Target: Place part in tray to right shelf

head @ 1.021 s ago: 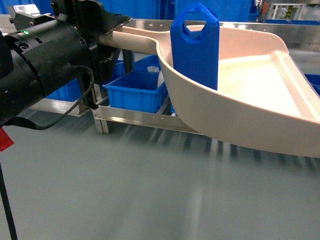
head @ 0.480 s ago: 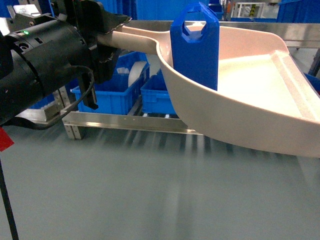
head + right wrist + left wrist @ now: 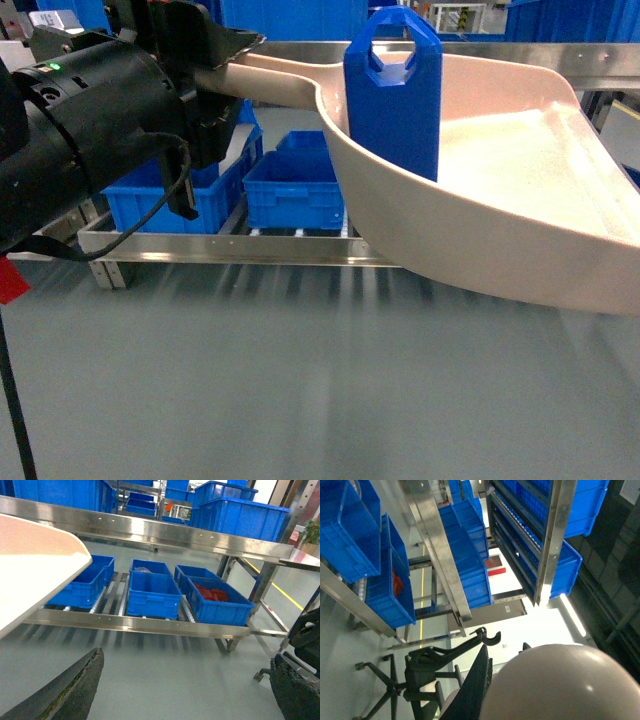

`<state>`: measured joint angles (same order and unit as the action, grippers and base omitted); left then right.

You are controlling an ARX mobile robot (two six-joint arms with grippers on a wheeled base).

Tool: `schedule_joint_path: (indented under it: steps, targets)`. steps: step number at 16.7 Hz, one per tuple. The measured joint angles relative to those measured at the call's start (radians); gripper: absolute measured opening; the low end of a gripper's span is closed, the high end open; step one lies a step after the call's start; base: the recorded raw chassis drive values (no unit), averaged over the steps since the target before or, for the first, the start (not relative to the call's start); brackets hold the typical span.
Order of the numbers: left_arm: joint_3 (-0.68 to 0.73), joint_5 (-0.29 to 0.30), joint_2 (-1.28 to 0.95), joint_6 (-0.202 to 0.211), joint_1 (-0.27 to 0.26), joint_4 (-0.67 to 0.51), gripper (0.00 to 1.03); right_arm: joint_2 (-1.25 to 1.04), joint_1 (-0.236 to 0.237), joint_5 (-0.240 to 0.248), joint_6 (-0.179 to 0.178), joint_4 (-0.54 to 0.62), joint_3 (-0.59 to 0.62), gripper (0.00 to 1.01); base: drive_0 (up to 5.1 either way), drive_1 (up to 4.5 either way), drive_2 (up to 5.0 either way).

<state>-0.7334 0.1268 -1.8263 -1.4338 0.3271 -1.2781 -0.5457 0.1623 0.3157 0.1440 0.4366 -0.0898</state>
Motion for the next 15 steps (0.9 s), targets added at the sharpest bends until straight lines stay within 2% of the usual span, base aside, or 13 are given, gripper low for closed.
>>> schedule_joint_path:
  steps: [15]
  targets:
    - [0.000, -0.003, 0.000, -0.001, -0.002, -0.002, 0.13, -0.002, 0.000, -0.001, 0.000, 0.002, 0.000, 0.98, -0.2, -0.19, -0.2]
